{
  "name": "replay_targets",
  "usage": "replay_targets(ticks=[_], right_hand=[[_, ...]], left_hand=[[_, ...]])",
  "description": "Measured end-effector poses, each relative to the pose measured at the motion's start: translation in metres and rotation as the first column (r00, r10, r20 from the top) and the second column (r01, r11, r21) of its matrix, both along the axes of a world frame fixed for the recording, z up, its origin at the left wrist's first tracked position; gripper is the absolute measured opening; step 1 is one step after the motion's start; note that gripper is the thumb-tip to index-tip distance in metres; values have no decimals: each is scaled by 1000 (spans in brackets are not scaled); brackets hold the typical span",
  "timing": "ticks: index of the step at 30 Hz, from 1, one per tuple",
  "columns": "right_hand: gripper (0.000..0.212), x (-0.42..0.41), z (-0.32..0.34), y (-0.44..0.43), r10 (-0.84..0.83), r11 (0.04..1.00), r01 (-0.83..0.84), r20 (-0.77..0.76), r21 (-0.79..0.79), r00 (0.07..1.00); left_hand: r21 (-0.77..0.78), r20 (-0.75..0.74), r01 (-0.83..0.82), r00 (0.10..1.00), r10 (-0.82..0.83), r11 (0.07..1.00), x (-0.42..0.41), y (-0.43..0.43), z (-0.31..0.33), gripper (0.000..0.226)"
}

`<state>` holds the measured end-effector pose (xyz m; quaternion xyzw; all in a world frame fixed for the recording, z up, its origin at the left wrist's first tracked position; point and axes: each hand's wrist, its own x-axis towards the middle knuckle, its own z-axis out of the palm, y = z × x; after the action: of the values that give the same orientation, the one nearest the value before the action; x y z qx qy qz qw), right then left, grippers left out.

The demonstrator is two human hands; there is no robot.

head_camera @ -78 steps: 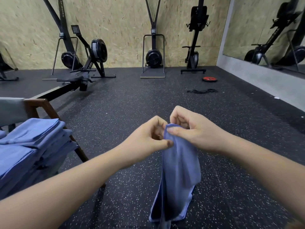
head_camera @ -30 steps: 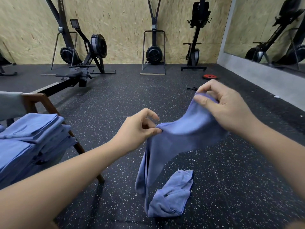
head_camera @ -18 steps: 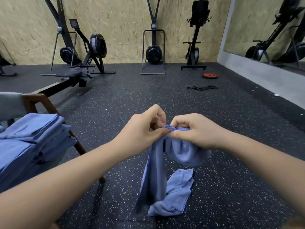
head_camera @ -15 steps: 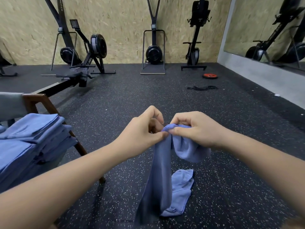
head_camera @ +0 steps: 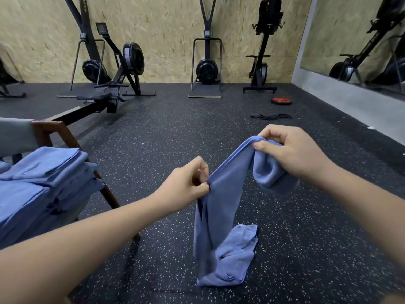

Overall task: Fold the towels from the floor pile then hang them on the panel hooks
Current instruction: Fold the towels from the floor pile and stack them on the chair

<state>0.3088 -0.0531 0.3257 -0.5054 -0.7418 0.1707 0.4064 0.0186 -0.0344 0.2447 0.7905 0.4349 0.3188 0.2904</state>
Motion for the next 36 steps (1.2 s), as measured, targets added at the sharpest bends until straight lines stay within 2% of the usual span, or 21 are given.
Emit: replay_targets(ticks=[3, 6, 10, 17, 20, 23, 27, 29, 33, 36], right_hand=[[16, -2, -4, 0, -14, 1000, 14, -33, -24, 999], [17, -5, -5, -1, -17, 999, 16, -36, -31, 999], [16, -10, -2, -4, -9, 1000, 8, -48, -29, 999], [15, -18, -1, -8, 7, 1000, -8, -41, -27, 999], [13, -20, -2, -8, 6, 1000, -7, -24, -19, 1000], [14, -19, -2, -7, -4, 1000, 4, -22, -11, 1000], [16, -14, 0, -7, -26, 1000, 26, -37, -11, 999], [17, -12, 0, -7, -37, 999, 36, -39, -8, 999], [17, -11, -1, -6, -54, 999, 53, -29, -3, 998], [18, -12, -2, -6, -49, 999, 49, -34, -2, 998]], left_hand=[[150, -46, 41, 998, -34, 988, 3, -4, 6, 33], [267, -151, 98, 987, -59, 959, 8, -6, 6, 31], [317, -159, 44, 987, 7, 947, 9, 0, 2, 28], [244, -98, -68, 991, 95, 967, 13, 2, -7, 21], [184, -101, -33, 993, 53, 982, 19, -2, -12, 17], [160, -89, 33, 996, -19, 987, 25, -8, -12, 23], [25, 44, 81, 996, -82, 996, 32, -15, -12, 33], [-39, 95, 101, 991, -97, 994, 35, -17, -12, 29], [-143, 107, 104, 990, -89, 984, 37, -17, -11, 21], [-30, -2, 75, 997, -75, 997, 38, -19, -8, 12]])
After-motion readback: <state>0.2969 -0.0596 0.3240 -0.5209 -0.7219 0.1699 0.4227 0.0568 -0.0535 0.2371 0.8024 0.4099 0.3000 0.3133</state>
